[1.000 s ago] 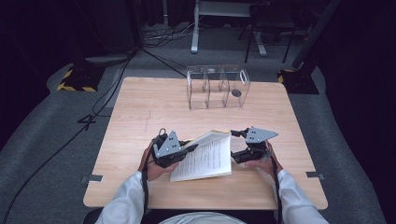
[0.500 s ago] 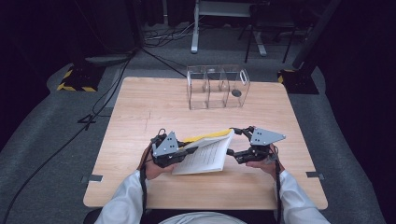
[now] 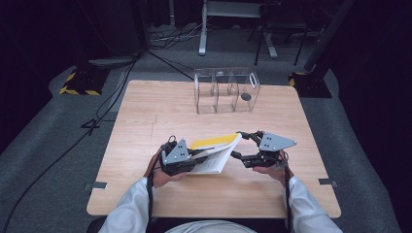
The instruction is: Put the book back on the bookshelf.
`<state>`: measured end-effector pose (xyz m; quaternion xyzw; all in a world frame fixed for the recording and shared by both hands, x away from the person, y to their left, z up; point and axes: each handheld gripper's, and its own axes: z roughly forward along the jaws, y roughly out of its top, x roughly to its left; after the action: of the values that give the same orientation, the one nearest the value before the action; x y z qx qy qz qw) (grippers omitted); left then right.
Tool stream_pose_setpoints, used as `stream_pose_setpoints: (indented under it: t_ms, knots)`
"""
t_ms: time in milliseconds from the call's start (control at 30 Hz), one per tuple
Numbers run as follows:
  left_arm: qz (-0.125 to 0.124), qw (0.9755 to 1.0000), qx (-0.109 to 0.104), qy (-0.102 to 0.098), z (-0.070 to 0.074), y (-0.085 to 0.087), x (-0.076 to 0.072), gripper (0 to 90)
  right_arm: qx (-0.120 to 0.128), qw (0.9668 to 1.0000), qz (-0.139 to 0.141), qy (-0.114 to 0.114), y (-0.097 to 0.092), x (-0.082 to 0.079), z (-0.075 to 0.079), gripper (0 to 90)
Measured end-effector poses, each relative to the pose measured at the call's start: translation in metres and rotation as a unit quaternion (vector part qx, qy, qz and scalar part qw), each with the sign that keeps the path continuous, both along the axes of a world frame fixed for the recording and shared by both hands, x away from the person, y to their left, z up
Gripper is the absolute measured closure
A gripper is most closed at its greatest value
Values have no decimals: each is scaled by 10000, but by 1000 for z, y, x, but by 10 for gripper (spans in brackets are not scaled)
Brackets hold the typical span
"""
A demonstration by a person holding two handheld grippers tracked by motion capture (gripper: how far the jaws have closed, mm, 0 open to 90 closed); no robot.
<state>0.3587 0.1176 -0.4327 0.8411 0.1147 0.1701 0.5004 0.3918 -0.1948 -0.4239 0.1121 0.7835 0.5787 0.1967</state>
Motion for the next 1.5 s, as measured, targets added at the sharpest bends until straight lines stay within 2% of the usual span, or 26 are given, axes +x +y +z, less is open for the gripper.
stream_pose_setpoints:
  t_ms: [267,333,433,500,600,667,733,800,833,967,1100,1233,1367,1467,1500]
  knots:
    - [165,9998,67,88,-3,-3,6,671,-11,10000,-46,30,3,1,-2,311]
    - [228,9996,161,19,-4,-4,7,659,-54,10000,-43,31,5,0,-3,313]
    - [391,9987,241,-232,-3,-5,6,765,-60,10000,-56,47,6,0,-4,315]
    - [433,9982,279,-313,-2,-5,5,819,-35,10000,-75,47,7,0,-4,315]
    - [309,9991,161,-232,-1,-5,5,832,29,10000,-70,39,6,0,-3,315]
    - [118,9999,-29,-116,3,-4,5,832,95,10000,-6,-16,3,-3,0,323]
    - [-60,9996,-278,20,8,-3,4,833,114,9999,70,-86,1,-6,6,332]
    - [-295,9977,-559,247,9,-4,5,833,69,9999,124,-83,1,-7,8,327]
    - [-390,9967,-634,329,9,-4,6,833,36,9998,180,-61,1,-7,8,314]
    - [-592,9944,-753,452,11,-8,9,832,-79,9993,349,63,0,-6,7,306]
    - [-526,9940,-834,471,11,-7,14,824,-160,9986,473,156,-2,-5,7,360]
    - [-430,9929,-960,550,9,2,19,790,-169,9984,521,168,-6,-2,10,524]
    - [-347,9932,-941,590,8,5,22,768,-296,9979,567,38,-3,-1,13,615]
    - [-358,9933,-930,592,8,6,22,768,-331,9977,590,-1,-2,-1,14,644]
    - [-374,9926,-964,634,8,6,22,770,-347,9971,668,-111,-2,-2,16,683]
